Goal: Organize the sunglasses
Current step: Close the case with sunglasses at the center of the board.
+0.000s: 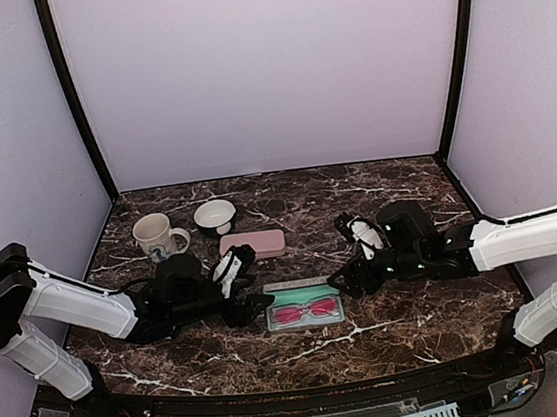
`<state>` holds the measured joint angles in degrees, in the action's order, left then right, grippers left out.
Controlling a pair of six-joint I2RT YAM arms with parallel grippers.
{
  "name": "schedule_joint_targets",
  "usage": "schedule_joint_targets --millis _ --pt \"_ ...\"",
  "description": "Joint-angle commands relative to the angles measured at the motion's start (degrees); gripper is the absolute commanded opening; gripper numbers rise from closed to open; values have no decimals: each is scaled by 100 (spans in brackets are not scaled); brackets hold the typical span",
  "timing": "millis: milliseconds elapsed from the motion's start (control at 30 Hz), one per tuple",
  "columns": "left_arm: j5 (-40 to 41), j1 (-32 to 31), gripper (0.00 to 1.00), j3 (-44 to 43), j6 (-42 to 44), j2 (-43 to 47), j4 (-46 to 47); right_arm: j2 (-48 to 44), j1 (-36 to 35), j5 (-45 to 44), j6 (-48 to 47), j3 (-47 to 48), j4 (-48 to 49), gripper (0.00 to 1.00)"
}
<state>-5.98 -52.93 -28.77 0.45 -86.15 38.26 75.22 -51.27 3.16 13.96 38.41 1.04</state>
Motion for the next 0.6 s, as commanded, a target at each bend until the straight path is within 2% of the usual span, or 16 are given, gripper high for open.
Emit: schedule_joint_targets --millis 0,300,567 --pt "133 80 68 -198 -783 215 95 313 255 692 521 131 476 74" --pt "-168 411 67 -939 -2060 -221 -577 779 473 1241 975 172 1049 63" --pt "-786 520 57 -1434 -2325 -757 -866 904 480 1188 1026 190 1071 57"
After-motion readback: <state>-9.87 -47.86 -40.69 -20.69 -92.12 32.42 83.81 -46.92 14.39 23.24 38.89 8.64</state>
